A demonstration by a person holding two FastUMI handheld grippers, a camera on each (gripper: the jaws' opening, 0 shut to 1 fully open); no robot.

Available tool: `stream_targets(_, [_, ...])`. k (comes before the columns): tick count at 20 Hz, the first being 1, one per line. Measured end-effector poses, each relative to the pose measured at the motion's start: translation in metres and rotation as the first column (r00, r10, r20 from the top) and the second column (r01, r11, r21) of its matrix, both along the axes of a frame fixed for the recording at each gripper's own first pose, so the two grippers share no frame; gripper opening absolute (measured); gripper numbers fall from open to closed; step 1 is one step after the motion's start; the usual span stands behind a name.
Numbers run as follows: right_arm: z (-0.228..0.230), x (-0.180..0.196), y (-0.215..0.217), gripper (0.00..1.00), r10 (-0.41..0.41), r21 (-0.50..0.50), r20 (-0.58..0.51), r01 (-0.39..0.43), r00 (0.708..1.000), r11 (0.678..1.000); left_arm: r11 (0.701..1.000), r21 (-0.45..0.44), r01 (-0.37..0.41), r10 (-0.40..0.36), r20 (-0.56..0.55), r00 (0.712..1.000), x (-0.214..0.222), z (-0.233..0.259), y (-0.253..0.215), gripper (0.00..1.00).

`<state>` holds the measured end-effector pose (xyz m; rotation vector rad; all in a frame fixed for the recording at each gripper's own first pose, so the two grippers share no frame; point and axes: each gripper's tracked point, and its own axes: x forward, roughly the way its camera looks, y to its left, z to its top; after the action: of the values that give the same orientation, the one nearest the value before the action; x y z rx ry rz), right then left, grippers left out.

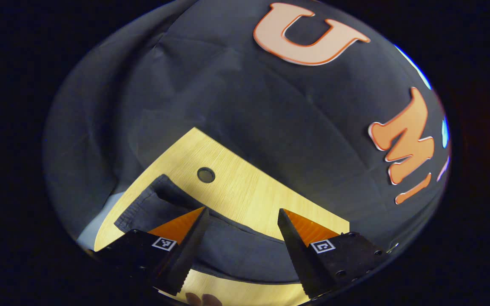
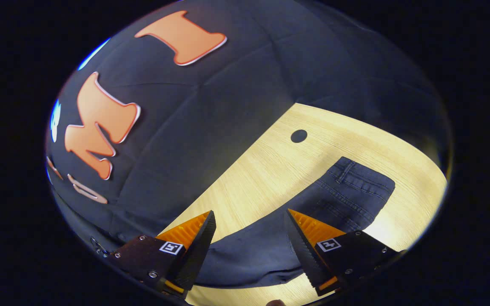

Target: Grasp the waist and the cuffs of the jeans and fold them to make the two legs overlap; first hold the waist and fold one-third of the jeans toward the cuffs, then hold the cuffs and fold the remaining one-third in the same direction to finish folding.

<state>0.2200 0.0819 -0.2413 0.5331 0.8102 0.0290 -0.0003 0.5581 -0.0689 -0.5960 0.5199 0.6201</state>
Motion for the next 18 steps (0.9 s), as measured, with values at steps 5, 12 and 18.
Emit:
stream_targets(5, [0.024, -0.05, -0.016, 0.98, 0.036, -0.058, 0.047, -0.034, 0.998, 0.998, 0.985, 0.128, 0.114, -0.13, 0.122, 0.984, -0.009, 0.035, -0.044, 0.98])
stream_targets(12, [-0.004, -0.084, -0.11, 0.98, -0.115, -0.005, -0.005, 0.115, 0.993, 0.993, 0.945, 0.28, 0.171, -0.237, 0.221, 0.946, -0.007, 0.067, -0.121, 0.98])
stream_targets(18, [-0.076, -0.078, -0.172, 0.98, -0.256, 0.082, -0.17, 0.273, 0.951, 0.959, 0.863, 0.49, 0.123, -0.224, 0.152, 0.963, -0.01, 0.095, -0.164, 0.98])
